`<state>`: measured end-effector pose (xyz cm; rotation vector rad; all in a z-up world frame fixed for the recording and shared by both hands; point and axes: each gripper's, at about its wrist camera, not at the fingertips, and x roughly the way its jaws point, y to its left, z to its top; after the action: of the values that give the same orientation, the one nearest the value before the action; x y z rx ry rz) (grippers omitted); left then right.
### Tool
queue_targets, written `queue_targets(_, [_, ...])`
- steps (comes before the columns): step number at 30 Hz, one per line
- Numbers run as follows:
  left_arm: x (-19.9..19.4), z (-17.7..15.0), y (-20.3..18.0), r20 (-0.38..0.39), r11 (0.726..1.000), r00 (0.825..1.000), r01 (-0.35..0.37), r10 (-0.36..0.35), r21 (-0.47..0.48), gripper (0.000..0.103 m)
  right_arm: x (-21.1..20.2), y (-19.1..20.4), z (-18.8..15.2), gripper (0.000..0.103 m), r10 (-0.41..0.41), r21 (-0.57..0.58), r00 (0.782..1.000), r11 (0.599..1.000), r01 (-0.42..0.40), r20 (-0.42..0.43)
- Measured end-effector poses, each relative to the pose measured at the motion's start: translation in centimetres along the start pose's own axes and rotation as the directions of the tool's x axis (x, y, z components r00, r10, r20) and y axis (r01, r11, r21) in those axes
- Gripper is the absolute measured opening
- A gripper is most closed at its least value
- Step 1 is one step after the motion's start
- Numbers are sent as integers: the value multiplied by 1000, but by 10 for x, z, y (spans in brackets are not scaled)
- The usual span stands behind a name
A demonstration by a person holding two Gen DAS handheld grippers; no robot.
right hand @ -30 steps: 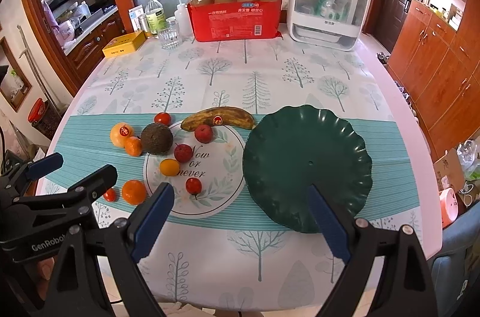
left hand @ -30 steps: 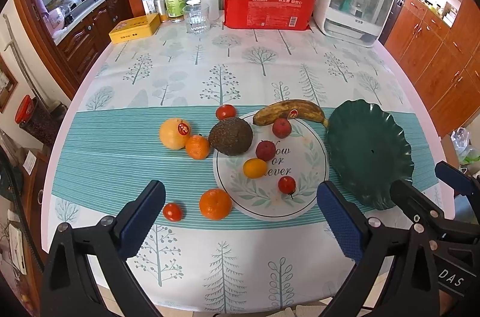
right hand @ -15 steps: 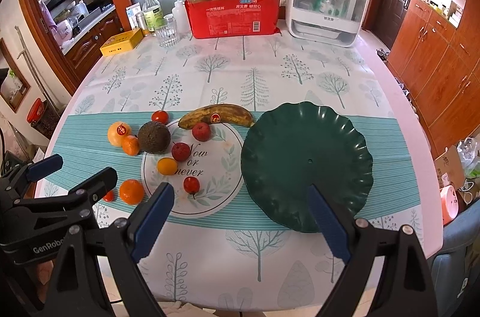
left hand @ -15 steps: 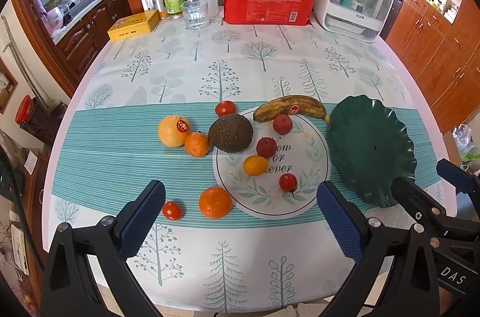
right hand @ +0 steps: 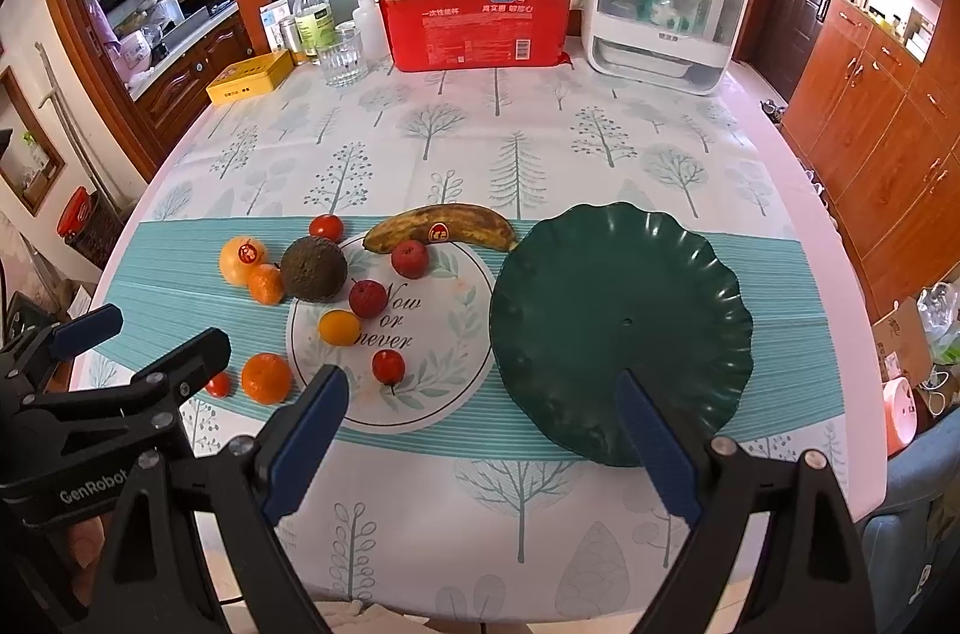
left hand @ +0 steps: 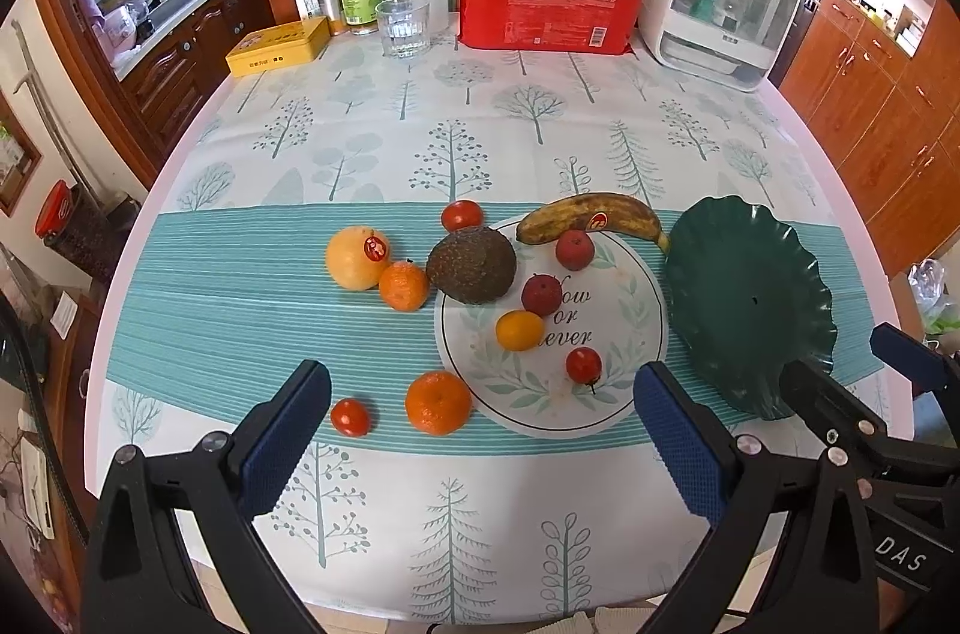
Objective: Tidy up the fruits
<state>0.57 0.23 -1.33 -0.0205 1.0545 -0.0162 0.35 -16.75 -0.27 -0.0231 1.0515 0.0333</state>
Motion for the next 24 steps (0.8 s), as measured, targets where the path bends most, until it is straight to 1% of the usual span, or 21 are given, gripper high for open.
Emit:
queue_targets(6, [0,-1,1,2,1000,1000,-1,1,2,101,0,1,0,91,2,0,1000,1000,-2,1])
queue_targets(14, [-8,1,9,14,999,999,-30,31,-13,101,-3,10,6,91,20,-23,1000,1000,-20,16])
queue_targets(24, [-10,12,20,-3,998,999,-53,53,-33,101,0,18,18,91,51,-40,999,998,-52,-4])
